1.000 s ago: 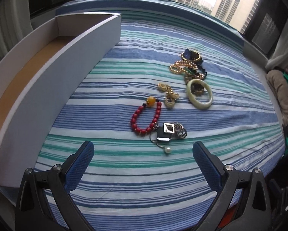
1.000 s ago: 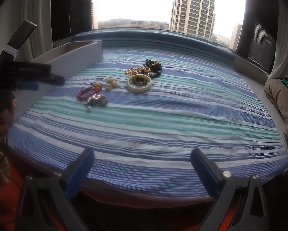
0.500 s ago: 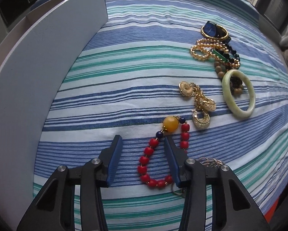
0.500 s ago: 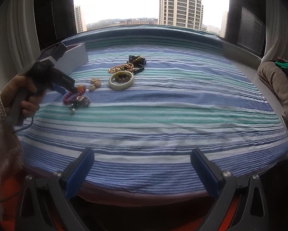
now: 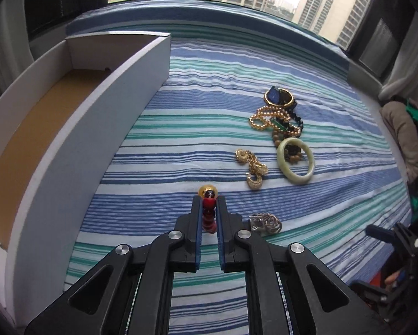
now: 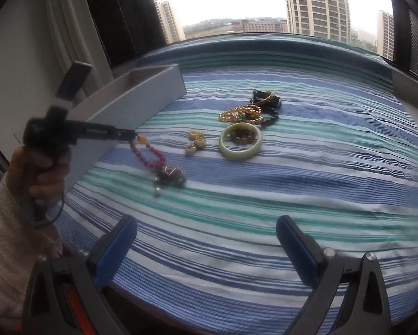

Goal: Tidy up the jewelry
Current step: 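Carry the bracelet into the white box with the left tool while the right tool drops the silver pendant there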

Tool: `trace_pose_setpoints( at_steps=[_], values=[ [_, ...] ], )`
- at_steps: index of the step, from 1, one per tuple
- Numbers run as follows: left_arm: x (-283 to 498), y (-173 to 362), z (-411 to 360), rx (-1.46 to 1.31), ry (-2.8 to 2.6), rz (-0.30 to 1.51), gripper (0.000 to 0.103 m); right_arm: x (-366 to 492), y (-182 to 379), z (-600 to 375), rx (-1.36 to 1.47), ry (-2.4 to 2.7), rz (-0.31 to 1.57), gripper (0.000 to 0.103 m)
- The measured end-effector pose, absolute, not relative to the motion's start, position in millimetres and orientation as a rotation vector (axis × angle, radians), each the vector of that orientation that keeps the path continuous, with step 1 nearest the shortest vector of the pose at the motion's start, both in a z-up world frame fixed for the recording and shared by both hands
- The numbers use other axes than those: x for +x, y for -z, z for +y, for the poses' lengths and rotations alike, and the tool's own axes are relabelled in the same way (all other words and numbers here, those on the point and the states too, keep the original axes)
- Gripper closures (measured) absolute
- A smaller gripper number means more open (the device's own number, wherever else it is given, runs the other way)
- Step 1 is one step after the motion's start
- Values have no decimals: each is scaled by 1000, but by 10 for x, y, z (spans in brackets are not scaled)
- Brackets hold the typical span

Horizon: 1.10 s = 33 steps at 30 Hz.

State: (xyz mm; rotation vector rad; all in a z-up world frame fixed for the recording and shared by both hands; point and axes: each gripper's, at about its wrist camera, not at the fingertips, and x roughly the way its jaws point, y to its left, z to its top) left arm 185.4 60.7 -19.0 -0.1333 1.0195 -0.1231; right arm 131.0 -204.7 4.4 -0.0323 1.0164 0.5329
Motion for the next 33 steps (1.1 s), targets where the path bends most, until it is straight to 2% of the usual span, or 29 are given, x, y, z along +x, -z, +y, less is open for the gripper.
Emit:
trace_pose_setpoints(
  at_steps=[1, 2, 3, 7, 12, 13, 14, 22, 29, 33],
  values=[
    [1808, 123, 656, -140, 113, 1010, 96, 1483, 80, -1914, -51, -589, 1065, 12],
    [1756, 56, 710, -148, 106, 998, 96, 1620, 210, -1785, -69, -631, 1109, 31],
    [1705, -10, 773, -159, 101, 986, 96, 1753, 324, -1671, -86, -652, 1136, 45],
    [1524, -300, 994, -188, 82, 938, 96, 2009, 602, -1307, -198, -696, 1136, 53],
    [1367, -639, 1266, -206, 56, 885, 96, 2119, 706, -1101, -268, -738, 1087, 55],
    [1340, -695, 1328, -206, 41, 874, 96, 2122, 705, -1066, -275, -763, 1092, 62],
    [1321, -745, 1395, -209, 26, 865, 96, 2132, 685, -1053, -280, -779, 1107, 79],
    [1264, -848, 2144, -214, -191, 819, 96, 2074, 34, -960, -211, -827, 1095, 87],
    [1372, -502, 2758, -247, -364, 876, 96, 2248, -912, -258, -90, -954, 983, 89],
    [1398, -208, 2911, -260, -398, 940, 96, 2405, -1201, 415, -64, -1013, 924, 89]
  ],
)
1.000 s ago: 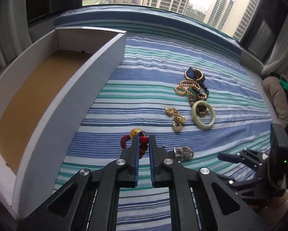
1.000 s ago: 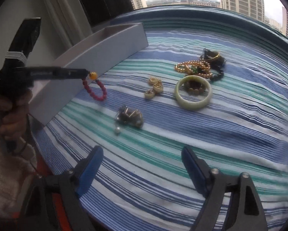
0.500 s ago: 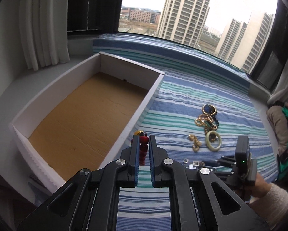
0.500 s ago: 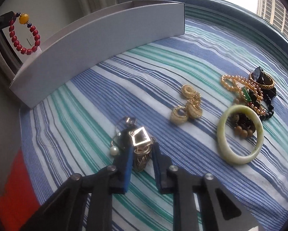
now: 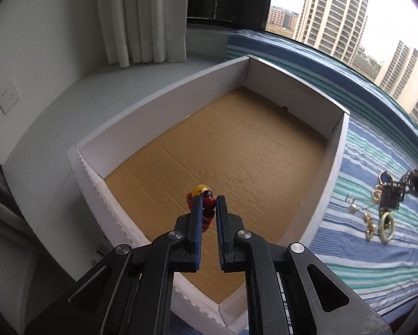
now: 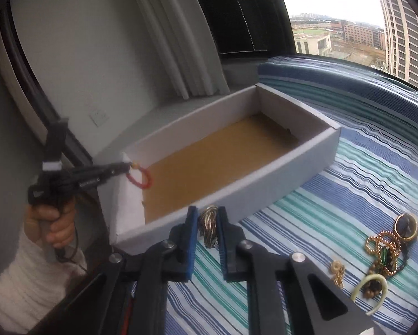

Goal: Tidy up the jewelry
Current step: 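Carry the bracelet into the white box with the left tool while the right tool drops the silver pendant there, then withdraw both open tools from the box back over the jewelry pile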

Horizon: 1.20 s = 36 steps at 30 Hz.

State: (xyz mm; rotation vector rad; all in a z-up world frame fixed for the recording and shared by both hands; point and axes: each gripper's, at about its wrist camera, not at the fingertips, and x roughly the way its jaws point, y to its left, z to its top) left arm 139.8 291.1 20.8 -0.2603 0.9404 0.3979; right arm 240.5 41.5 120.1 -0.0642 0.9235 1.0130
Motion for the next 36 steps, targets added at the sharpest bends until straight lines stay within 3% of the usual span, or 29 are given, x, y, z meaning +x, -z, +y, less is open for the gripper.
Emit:
trace_pose_setpoints(
  at_steps=[4, 9, 10, 11, 13, 14, 18, 20, 22, 27, 30, 36],
  values=[
    [1383, 26, 2938, -256, -399, 989, 96, 2559, -1084, 1112, -104, -1009, 910, 90],
    [1400, 146, 2841, -218, -393, 1019, 94, 2692, -431, 1740, -253, -922, 958, 89],
    [1395, 137, 2823, -209, -394, 1017, 87, 2712, -311, 1783, -266, -904, 979, 86],
    [1387, 121, 2800, -198, -392, 1015, 65, 2733, -223, 1794, -267, -879, 991, 86],
    [1348, 49, 2740, -160, -413, 979, 31, 2717, -167, 1719, -254, -851, 976, 58],
    [1319, -16, 2700, -128, -440, 938, 28, 2687, -182, 1644, -241, -851, 958, 40],
    [1264, -286, 2557, -64, -489, 782, 26, 2530, -289, 1266, -197, -846, 904, 37],
    [1305, -332, 2530, -73, -495, 727, 16, 2421, -340, 988, -162, -835, 887, 37],
    [1377, -313, 2477, -29, -555, 698, 16, 2276, -376, 697, -138, -826, 878, 37],
    [1545, -73, 2410, 11, -575, 774, 17, 1681, -429, -56, -174, -794, 838, 36],
    [1610, 5, 2319, 81, -574, 817, 21, 1288, -401, -469, -222, -753, 811, 29],
    [1437, -15, 2194, 63, -564, 817, 21, 821, -244, -1203, -167, -609, 875, 28]
  ],
)
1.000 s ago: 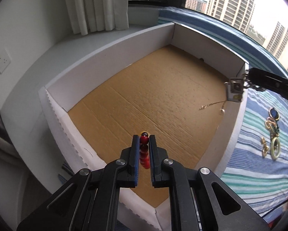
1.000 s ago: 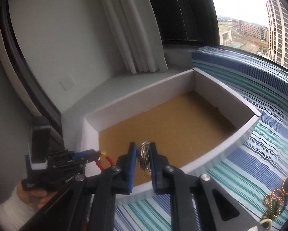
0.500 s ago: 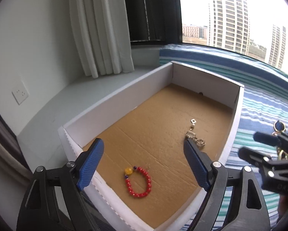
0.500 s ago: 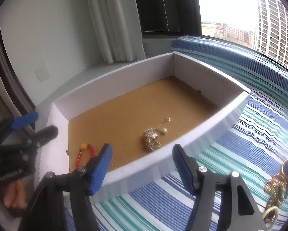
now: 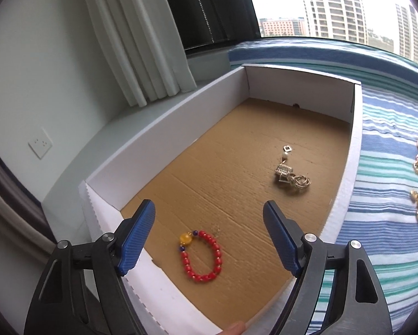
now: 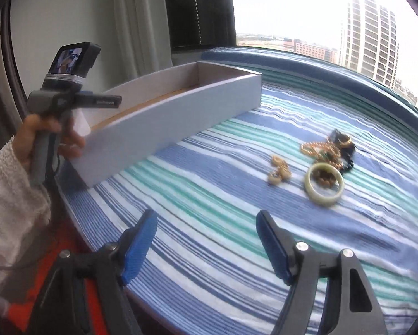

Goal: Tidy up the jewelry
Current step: 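Withdraw both open tools from the box back over the jewelry pile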

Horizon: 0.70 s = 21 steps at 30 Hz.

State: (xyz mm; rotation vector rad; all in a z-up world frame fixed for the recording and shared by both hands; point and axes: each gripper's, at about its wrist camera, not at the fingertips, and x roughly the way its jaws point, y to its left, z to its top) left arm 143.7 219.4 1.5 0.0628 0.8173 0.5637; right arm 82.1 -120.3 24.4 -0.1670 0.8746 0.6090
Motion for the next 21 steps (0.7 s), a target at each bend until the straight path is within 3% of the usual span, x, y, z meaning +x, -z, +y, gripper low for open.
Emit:
trace_pose_setpoints(
  at_steps=[13, 17, 21],
  values=[
    [781, -102, 2053, -13, -501, 816, 21, 639, 71, -2262, -118, -242, 929, 28],
    [698, -180, 2133, -77, -485, 805, 21, 666, 134, -2409, -102, -171, 932, 18],
    [444, -434, 1992, -79, -538, 673, 15, 675, 178, -2476, -91, -140, 923, 17]
  ],
)
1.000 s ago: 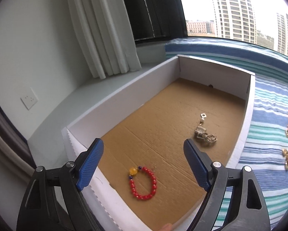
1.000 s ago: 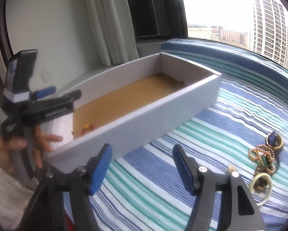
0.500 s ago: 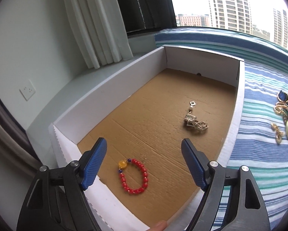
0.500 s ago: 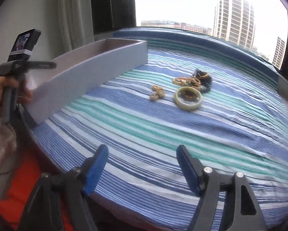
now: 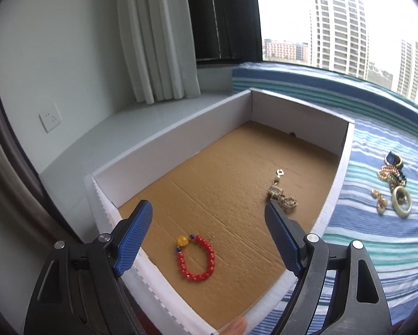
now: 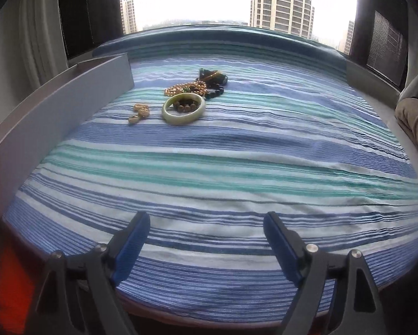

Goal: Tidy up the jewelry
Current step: 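Withdraw both open tools from the box back over the jewelry pile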

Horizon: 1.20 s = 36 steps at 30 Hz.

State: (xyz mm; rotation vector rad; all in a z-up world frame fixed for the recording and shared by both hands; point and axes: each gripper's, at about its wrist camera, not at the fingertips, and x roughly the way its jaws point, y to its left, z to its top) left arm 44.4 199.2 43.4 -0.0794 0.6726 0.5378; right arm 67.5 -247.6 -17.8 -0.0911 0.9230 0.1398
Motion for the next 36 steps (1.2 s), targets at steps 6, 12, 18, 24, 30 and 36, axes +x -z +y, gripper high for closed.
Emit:
trace_pose_setpoints(
  at_steps=[6, 12, 18, 24, 30, 36],
  values=[
    [253, -588, 1561, -102, -415, 558, 1, 698, 405, -2588, -91, -59, 982, 15],
    [395, -228, 893, -69, -136, 699, 1, 711, 506, -2627, -98, -46, 999, 15],
    [621, 345, 450, -29, -44, 851, 1, 718, 569, -2688, -81, -37, 1018, 15],
    [753, 779, 351, 9, -61, 960, 1, 704, 580, -2707, -80, -43, 1011, 13],
    [781, 1000, 326, 6, -79, 1026, 1, 704, 586, -2711, -83, -60, 998, 12],
    [779, 1005, 363, -16, -71, 1027, 0, 689, 583, -2712, -81, -58, 995, 12]
  ],
)
